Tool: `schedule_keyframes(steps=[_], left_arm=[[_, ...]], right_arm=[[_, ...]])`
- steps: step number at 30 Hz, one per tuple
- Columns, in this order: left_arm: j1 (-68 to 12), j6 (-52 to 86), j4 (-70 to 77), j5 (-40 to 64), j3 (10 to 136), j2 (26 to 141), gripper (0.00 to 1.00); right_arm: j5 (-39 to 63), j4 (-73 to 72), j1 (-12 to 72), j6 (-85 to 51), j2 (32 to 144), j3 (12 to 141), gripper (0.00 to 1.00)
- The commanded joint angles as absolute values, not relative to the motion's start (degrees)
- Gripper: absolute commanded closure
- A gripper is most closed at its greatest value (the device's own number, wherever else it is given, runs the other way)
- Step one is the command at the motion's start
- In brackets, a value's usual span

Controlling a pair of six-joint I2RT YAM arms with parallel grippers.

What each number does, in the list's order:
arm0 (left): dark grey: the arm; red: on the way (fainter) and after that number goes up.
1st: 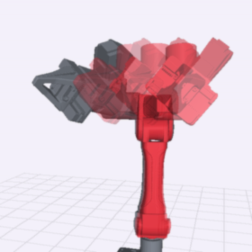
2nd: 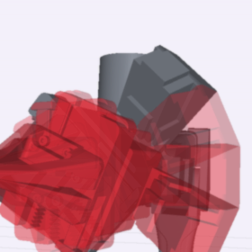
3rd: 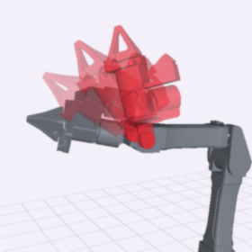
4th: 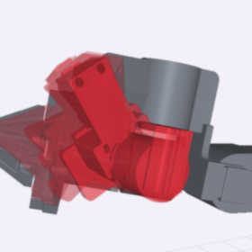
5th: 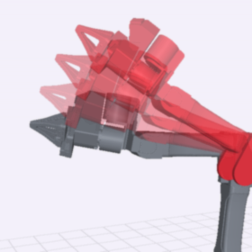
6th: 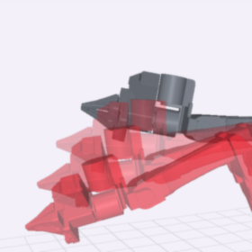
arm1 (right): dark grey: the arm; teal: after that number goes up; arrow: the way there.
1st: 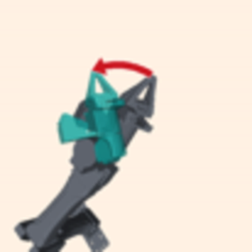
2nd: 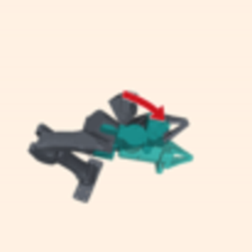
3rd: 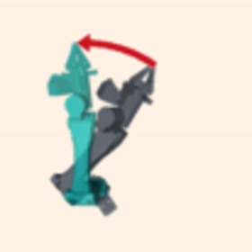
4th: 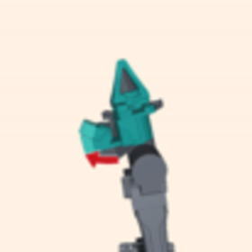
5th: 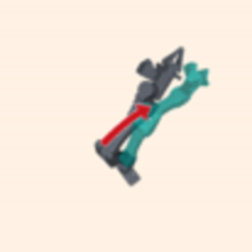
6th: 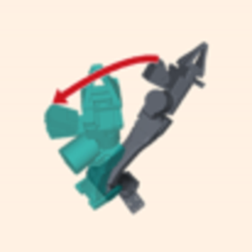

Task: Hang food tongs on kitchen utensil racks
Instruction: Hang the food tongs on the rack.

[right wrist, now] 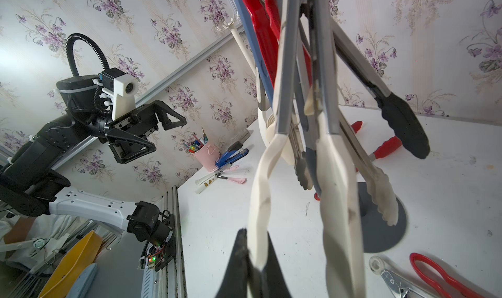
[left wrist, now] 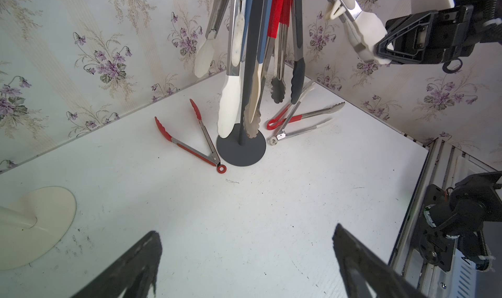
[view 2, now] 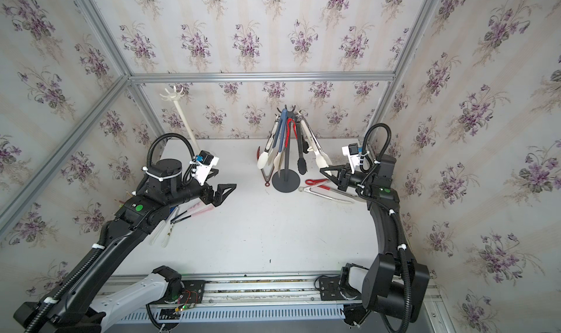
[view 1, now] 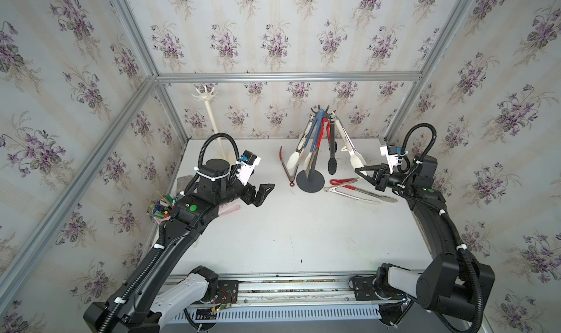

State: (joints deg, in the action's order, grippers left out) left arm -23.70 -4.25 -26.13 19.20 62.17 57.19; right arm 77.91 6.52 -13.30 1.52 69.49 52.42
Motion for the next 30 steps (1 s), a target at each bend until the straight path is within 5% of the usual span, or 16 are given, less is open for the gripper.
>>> schedule_keyframes(steps=[1,5,10,14,21,30], left_arm=[[-23.6,-4.2,-24.6,19.6,62.1,57.1,0.01],[-23.6,-4.1,-24.6,19.6,62.1,57.0,0.01],[-23.6,-4.2,-24.6,19.5,62.1,56.9,0.01],[-23.6,-4.1,-24.6,19.5,62.4,57.0,0.01],[-23.6,-3.8,-24.6,19.0,62.8,57.0,0.01],[-23.6,-1.8,-24.5,16.4,63.5,57.6,0.01]], right_arm=[[78.2,6.5,-13.1,3.2,69.2,52.0,1.00],[75.8,7.2,-13.3,3.4,69.2,52.3,0.97],[73.1,6.9,-13.3,1.9,69.4,53.0,0.59],[69.3,7.3,-13.3,1.9,69.1,54.2,0.41],[54.7,2.9,-13.3,-1.0,65.2,53.5,0.25],[51.6,-0.5,-13.3,-5.8,60.6,51.3,0.08]])
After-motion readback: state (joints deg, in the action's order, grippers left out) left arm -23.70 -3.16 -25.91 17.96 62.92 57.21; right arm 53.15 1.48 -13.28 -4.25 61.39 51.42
